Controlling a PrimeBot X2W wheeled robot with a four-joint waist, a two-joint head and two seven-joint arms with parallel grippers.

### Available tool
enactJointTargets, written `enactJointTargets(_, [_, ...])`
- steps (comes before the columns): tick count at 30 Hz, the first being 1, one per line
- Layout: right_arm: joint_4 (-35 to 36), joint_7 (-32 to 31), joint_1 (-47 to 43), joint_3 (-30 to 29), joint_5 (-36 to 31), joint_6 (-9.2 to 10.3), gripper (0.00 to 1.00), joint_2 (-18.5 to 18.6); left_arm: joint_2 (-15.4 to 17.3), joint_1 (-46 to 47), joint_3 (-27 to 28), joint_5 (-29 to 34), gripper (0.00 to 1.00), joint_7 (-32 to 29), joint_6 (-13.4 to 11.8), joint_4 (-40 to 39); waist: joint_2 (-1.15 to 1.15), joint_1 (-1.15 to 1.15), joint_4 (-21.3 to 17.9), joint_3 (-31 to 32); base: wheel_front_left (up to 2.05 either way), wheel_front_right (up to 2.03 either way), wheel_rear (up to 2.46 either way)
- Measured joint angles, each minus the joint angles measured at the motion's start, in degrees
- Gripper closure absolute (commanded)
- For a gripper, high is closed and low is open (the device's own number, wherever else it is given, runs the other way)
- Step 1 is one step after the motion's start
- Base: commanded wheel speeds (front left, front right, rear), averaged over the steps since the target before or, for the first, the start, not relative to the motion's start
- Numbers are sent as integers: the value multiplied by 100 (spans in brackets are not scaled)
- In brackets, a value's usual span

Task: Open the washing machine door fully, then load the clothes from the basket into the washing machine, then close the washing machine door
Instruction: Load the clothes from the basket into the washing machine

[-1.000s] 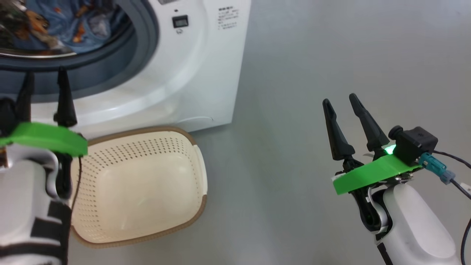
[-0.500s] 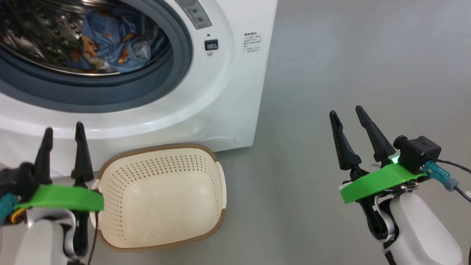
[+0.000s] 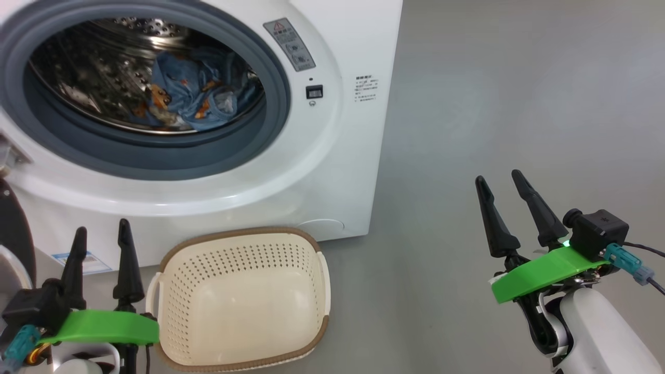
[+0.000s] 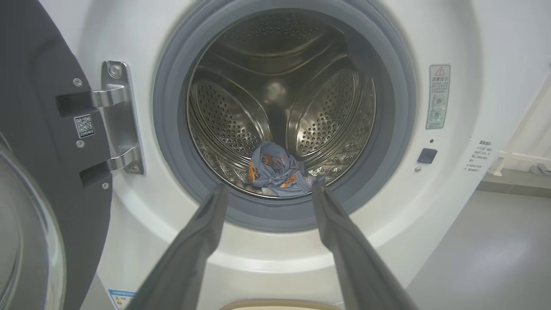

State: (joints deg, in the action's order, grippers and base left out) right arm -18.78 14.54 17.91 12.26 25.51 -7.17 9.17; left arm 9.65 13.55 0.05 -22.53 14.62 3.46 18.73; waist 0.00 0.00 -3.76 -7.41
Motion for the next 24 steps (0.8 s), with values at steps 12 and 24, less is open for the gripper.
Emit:
enactJointTargets(12, [20, 0, -2, -1, 1, 0, 0, 16, -23, -237, -36, -12, 0, -56, -99, -321, 0, 0, 32, 63, 0, 0, 0])
enactJointTargets(24, [24, 0, -2, -1, -1, 0, 0, 16, 0, -238, -97, -45, 0, -56, -99, -350, 0, 0, -26, 10, 0, 0, 0])
